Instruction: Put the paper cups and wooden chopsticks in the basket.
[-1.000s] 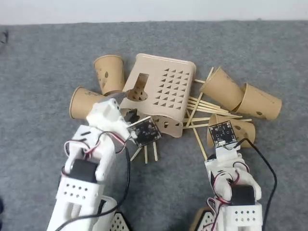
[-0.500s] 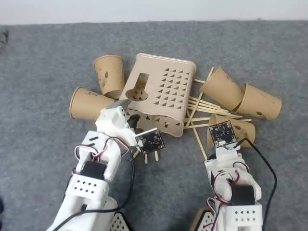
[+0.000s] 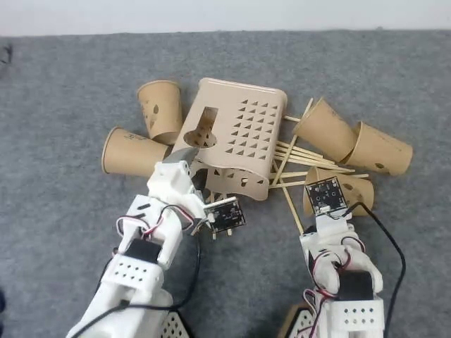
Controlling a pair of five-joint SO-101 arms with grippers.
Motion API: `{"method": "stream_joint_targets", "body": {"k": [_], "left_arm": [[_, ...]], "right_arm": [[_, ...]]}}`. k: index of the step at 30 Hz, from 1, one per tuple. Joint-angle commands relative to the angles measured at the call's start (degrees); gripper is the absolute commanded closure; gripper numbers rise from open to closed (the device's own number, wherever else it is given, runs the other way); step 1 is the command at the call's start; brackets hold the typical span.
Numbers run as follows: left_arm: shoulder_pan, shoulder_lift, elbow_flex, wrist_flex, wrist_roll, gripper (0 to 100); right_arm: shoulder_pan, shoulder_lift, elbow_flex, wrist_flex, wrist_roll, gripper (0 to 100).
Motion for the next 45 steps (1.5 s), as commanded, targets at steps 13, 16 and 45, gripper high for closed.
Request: {"method": "stream_joint_targets", "body": {"k": [13, 16, 45], "left_arm": [[0.5, 31.6, -17.7, -11.9, 4.6, 81], [0.4, 33.9, -18.7, -12.0, 4.5, 83], [2.2, 12.4, -68.4, 52.6, 21.1, 99]], "right_arm": [[0.8, -0.2, 0.9, -0.2, -0.4, 93.6], [0.8, -0.2, 0.9, -0.2, -0.4, 93.6], [0.8, -0.2, 0.9, -0.2, -0.4, 93.6]]}}
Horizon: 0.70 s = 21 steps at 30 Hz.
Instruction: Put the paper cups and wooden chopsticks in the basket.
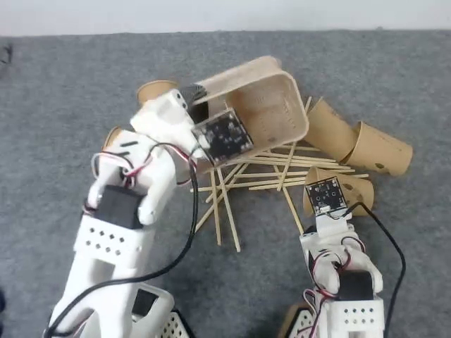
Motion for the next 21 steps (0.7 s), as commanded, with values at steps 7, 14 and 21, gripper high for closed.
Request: {"method": "stream_joint_targets", "body": {"k": [7, 14, 21], "left_arm": [[-1.7, 11.7, -32.8, 31.3, 6.0, 99], [-4.6, 24.7, -55.2, 51.3, 9.6, 99], [-12.4, 23.3, -44.7, 51.3, 2.9, 99]], "right_arm": [[0.8, -0.2, 0.9, -0.2, -0.4, 93.6], [0.8, -0.2, 0.9, -0.2, -0.4, 93.6], [0.8, -0.2, 0.9, -0.2, -0.4, 93.6]]}}
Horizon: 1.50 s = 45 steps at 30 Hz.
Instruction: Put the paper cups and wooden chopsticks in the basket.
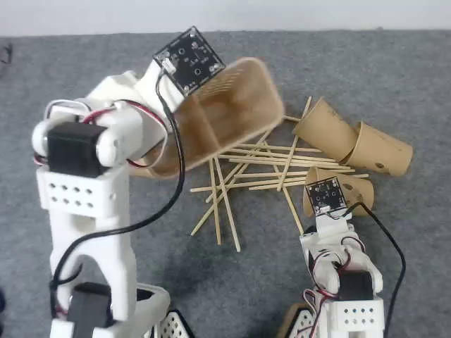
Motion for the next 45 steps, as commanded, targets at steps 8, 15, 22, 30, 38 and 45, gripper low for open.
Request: {"method": "stream_joint_targets", "body": {"k": [8, 15, 22, 30, 38, 45], "left_arm": [[-3.7, -17.0, 25.7, 1.5, -12.9, 99], [-3.8, -28.9, 32.4, 1.5, -13.2, 99], [-16.0, -30.1, 39.9, 1.5, -19.4, 99], [-27.8, -29.6, 40.1, 0.0, -25.9, 99], [-37.5, -30.2, 51.9, -21.0, -26.2, 97], [-42.9, -30.2, 57.3, -34.2, -25.8, 75]], "right_arm": [[0.8, -0.2, 0.9, -0.2, -0.4, 93.6], [0.8, -0.2, 0.9, -0.2, -0.4, 93.6], [0.8, -0.2, 0.9, -0.2, -0.4, 93.6], [0.8, -0.2, 0.9, -0.2, -0.4, 93.6], [0.8, -0.2, 0.9, -0.2, -0.4, 93.6], [0.8, -0.2, 0.9, -0.2, -0.4, 93.6]]}}
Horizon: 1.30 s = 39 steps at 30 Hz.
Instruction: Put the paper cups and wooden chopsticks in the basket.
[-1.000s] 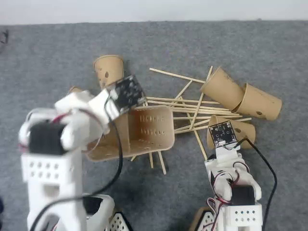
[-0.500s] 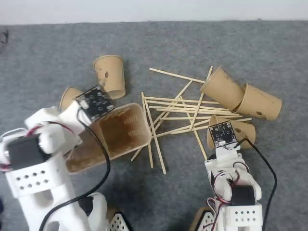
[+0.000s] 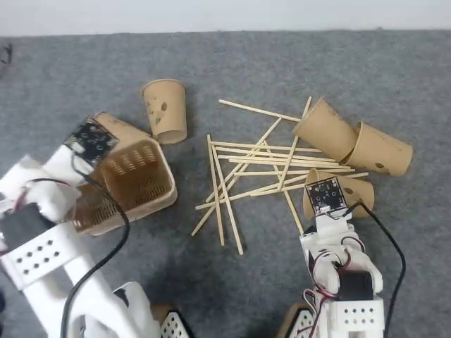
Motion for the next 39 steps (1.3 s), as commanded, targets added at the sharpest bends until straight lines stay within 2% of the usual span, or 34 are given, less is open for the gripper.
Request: {"method": "stream_joint_targets", "body": {"k": [1, 11, 20, 22, 25, 28, 31, 34, 39], "left_arm": [[-1.8, -1.3, -0.4, -4.4, -0.1, 74], [-2.2, -0.8, -4.4, -10.8, -0.1, 72], [-8.4, -1.0, 1.3, -20.3, -2.2, 72], [-8.4, -1.7, 0.7, -18.5, -1.9, 72], [-7.5, -4.7, -4.3, -10.3, 0.0, 72], [-1.3, -8.4, -10.7, -1.1, 2.6, 72], [6.5, -11.3, -16.4, 5.9, 8.3, 72], [13.4, -13.2, -21.2, 8.2, 16.5, 72], [17.5, -14.0, -23.8, 8.3, 36.0, 72]], "right_arm": [[0.8, -0.2, 0.9, -0.2, -0.4, 93.6], [0.8, -0.2, 0.9, -0.2, -0.4, 93.6], [0.8, -0.2, 0.9, -0.2, -0.4, 93.6], [0.8, -0.2, 0.9, -0.2, -0.4, 93.6], [0.8, -0.2, 0.9, -0.2, -0.4, 93.6], [0.8, -0.2, 0.9, -0.2, -0.4, 93.6], [0.8, -0.2, 0.9, -0.2, -0.4, 93.6], [0.8, -0.2, 0.9, -0.2, -0.3, 93.6], [0.8, -0.2, 0.9, -0.2, -0.3, 93.6]]}}
